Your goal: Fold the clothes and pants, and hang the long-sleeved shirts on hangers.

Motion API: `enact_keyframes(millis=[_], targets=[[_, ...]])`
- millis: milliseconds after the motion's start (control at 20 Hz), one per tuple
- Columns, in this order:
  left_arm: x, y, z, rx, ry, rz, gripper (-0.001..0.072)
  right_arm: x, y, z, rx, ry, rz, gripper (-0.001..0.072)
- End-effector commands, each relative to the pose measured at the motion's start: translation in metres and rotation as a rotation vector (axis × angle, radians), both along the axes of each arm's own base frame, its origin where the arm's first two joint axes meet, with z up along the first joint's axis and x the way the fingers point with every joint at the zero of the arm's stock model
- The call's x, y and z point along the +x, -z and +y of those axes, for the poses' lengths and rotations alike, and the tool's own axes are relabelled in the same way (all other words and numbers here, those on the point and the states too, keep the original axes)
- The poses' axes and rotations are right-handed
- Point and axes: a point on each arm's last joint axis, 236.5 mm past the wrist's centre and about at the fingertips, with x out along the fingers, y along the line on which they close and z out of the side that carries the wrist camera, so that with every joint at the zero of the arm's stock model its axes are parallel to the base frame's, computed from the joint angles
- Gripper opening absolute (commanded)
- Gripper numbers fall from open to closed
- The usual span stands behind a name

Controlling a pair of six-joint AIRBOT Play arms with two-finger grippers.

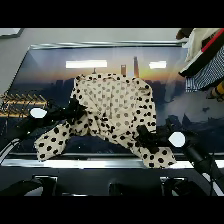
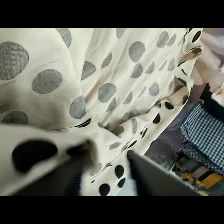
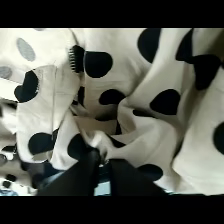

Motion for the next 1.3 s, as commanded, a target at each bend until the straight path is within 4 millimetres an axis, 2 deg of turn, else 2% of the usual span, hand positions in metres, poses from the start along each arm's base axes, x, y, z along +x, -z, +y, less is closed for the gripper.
enact_keyframes(millis=[0,50,100,150,200,300,350,450,550,650,750,850,900,1050,1150,1250], targets=[[-0.009,0.001,-0.003,0.029,0.100,-0.023,0.0532,-0.009,0.005,-0.014,-0.083,-0.074,-0.010,0.0218],[-0.009,-0.004,0.000,0.033,0.114,-0.040,0.0581,-0.006,0.003,-0.019,-0.113,-0.088,-0.025,0.0291],[-0.006,-0.012,0.006,0.039,0.121,-0.070,0.0615,0.000,-0.004,-0.026,-0.154,-0.106,-0.059,0.0292],[-0.001,-0.023,0.014,0.050,0.127,-0.110,0.0615,0.007,-0.016,-0.036,-0.212,-0.126,-0.105,0.0292],[0.004,-0.036,0.024,0.065,0.134,-0.158,0.0615,0.015,-0.034,-0.049,-0.273,-0.136,-0.150,0.0291],[0.010,-0.060,0.048,0.122,0.137,-0.228,0.0615,0.033,-0.083,-0.072,-0.385,-0.132,-0.246,0.0291],[0.010,-0.068,0.059,0.171,0.149,-0.257,0.0615,0.044,-0.108,-0.076,-0.410,-0.136,-0.304,0.0291],[0.008,-0.076,0.074,0.288,0.195,-0.295,0.0616,0.065,-0.147,-0.064,-0.390,-0.168,-0.394,0.0292],[0.005,-0.075,0.079,0.353,0.235,-0.302,0.0615,0.083,-0.163,-0.042,-0.358,-0.246,-0.402,0.0292],[0.004,-0.071,0.083,0.387,0.249,-0.300,0.0615,0.105,-0.164,-0.029,-0.368,-0.317,-0.377,0.0293],[0.003,-0.065,0.090,0.438,0.265,-0.296,0.0615,0.120,-0.151,-0.026,-0.407,-0.385,-0.322,0.0329],[0.003,-0.060,0.097,0.485,0.278,-0.292,0.0615,0.124,-0.130,-0.024,-0.421,-0.440,-0.244,0.0455],[0.002,-0.058,0.101,0.507,0.285,-0.289,0.0615,0.124,-0.120,-0.019,-0.410,-0.464,-0.220,0.0479],[0.002,-0.049,0.110,0.563,0.304,-0.275,0.0615,0.131,-0.098,-0.005,-0.444,-0.535,-0.218,0.0480],[0.003,-0.040,0.111,0.563,0.311,-0.254,0.0615,0.122,-0.080,0.015,-0.456,-0.603,-0.183,0.0480],[0.004,-0.031,0.111,0.560,0.318,-0.232,0.0615,0.103,-0.057,0.025,-0.488,-0.652,-0.083,0.0480]])
